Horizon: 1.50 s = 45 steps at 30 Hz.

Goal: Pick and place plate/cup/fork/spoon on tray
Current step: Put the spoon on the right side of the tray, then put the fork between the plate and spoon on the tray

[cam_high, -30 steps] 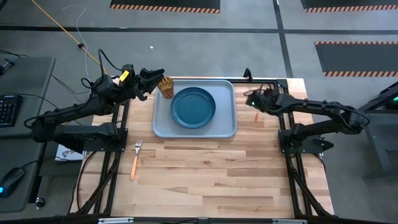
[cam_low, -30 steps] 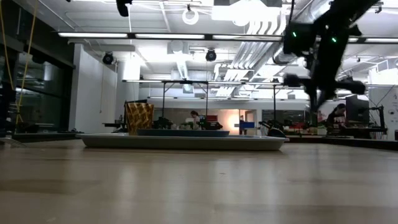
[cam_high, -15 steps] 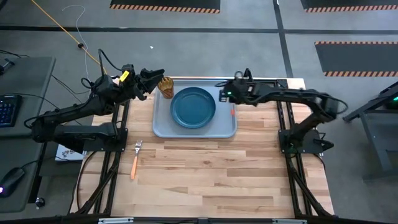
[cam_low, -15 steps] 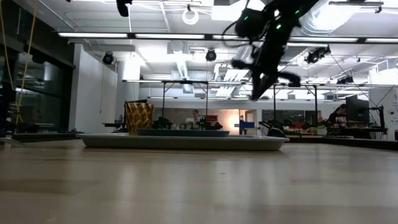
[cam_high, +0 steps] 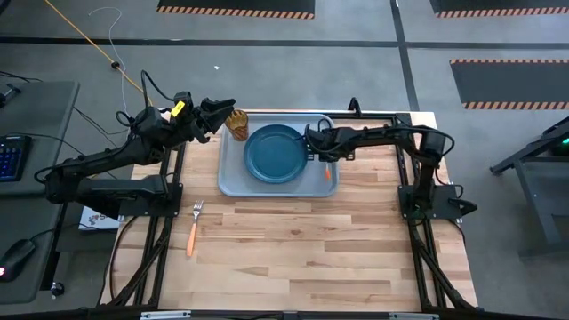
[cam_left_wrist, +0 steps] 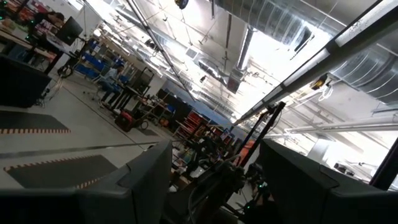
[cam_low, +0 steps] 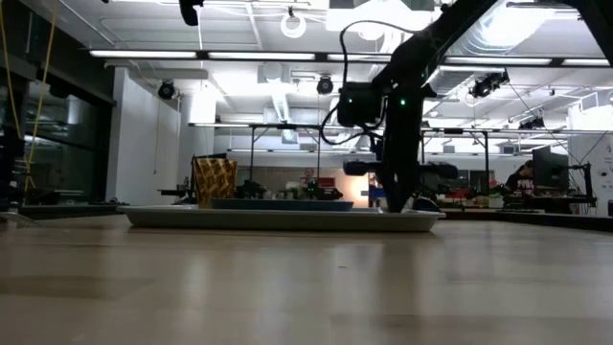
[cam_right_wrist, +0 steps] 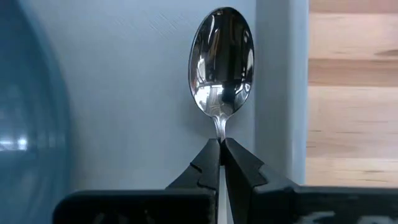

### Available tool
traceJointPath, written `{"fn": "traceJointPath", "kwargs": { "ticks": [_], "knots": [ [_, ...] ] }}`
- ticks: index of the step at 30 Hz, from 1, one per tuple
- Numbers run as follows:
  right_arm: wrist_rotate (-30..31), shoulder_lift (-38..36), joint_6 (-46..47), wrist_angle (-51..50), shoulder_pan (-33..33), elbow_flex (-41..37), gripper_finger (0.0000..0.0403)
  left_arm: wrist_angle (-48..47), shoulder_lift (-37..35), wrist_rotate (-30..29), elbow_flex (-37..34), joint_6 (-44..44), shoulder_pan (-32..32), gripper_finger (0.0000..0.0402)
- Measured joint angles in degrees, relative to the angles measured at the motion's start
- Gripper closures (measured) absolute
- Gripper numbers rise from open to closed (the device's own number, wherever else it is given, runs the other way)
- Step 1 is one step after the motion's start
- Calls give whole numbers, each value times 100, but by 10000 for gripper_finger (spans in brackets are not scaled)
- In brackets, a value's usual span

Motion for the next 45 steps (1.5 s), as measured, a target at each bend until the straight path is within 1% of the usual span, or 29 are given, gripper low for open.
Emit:
{"fn": "traceJointPath", "kwargs": {
  "ticks": [6,13,20,24,28,33,39,45],
  "knots": [
    [40,40,301,-55,-2,2,401,0,0,2,0,2,0,167],
    [-76,40,357,-49,-2,2,379,-64,0,2,0,4,0,167],
    [-193,38,289,-100,-2,2,336,-107,0,1,0,19,1,167],
    [-258,-18,173,-227,-2,2,308,-251,-2,-26,7,303,2,167],
    [-209,-339,-187,-272,-2,2,294,-368,11,-31,7,365,2,167],
    [192,-921,-367,-229,-2,2,293,-656,15,-33,7,365,2,167],
    [350,-1579,-923,-118,-2,2,293,-964,15,-37,7,365,2,167],
    [698,-2108,-959,-136,13,2,293,-1156,16,-39,4,364,2,167]
  ]
}}
